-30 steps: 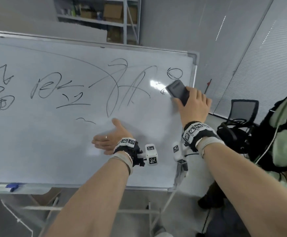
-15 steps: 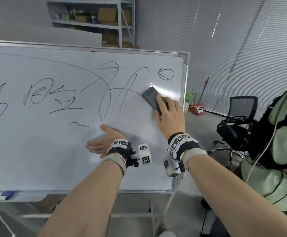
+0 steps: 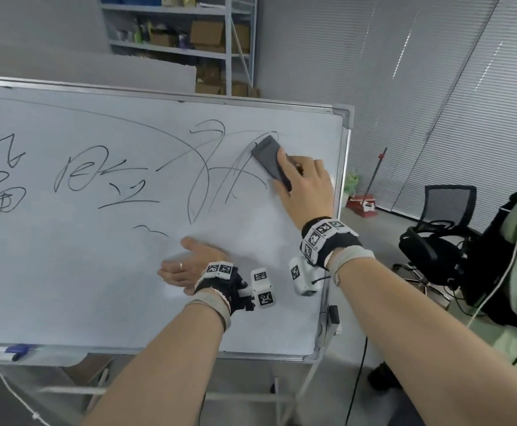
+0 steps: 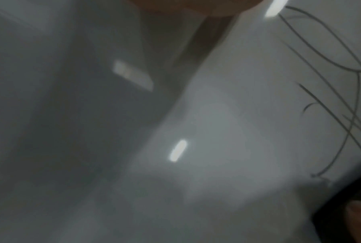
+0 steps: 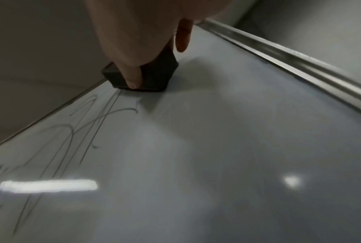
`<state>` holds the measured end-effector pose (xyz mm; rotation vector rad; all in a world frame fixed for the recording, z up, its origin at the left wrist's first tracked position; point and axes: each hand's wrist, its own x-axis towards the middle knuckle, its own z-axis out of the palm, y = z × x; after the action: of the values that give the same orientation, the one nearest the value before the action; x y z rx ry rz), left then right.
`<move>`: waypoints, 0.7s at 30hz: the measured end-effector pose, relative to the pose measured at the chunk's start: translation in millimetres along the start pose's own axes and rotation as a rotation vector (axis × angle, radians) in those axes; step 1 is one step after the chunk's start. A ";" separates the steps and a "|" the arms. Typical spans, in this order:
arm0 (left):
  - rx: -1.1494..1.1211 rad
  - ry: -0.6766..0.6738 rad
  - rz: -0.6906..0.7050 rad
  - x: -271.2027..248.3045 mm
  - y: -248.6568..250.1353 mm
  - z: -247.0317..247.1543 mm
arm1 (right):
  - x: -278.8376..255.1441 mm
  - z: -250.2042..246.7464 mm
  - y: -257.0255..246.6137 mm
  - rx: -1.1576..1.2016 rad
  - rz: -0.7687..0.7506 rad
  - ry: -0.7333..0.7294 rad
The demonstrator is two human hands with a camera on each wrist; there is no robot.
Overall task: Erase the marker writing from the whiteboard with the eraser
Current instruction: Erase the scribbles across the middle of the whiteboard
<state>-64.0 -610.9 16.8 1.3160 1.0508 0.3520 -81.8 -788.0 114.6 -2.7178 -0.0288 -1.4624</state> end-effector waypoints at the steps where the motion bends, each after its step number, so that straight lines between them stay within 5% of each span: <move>1: 0.003 0.018 -0.005 7.5 -0.5 -1.2 | -1.2 1.8 0.3 -0.014 -0.040 -0.006; 6: -0.003 0.104 -0.064 41.8 -3.1 -13.7 | 16.4 -9.5 32.2 -0.057 0.397 0.127; 9: -0.022 0.061 -0.061 44.9 -1.4 -20.6 | 18.5 -6.2 24.0 -0.052 0.445 0.125; 17: 0.093 -0.061 -0.057 76.9 3.2 -38.6 | -22.5 45.3 -62.1 0.157 -0.306 -0.095; 21: 0.064 -0.069 -0.101 66.3 9.4 -38.5 | -24.3 39.7 -50.7 0.100 -0.258 -0.040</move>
<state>-56.3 -535.7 1.1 1.3173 1.0738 0.1969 -64.2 -734.8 74.5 -2.7423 -0.4582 -1.4185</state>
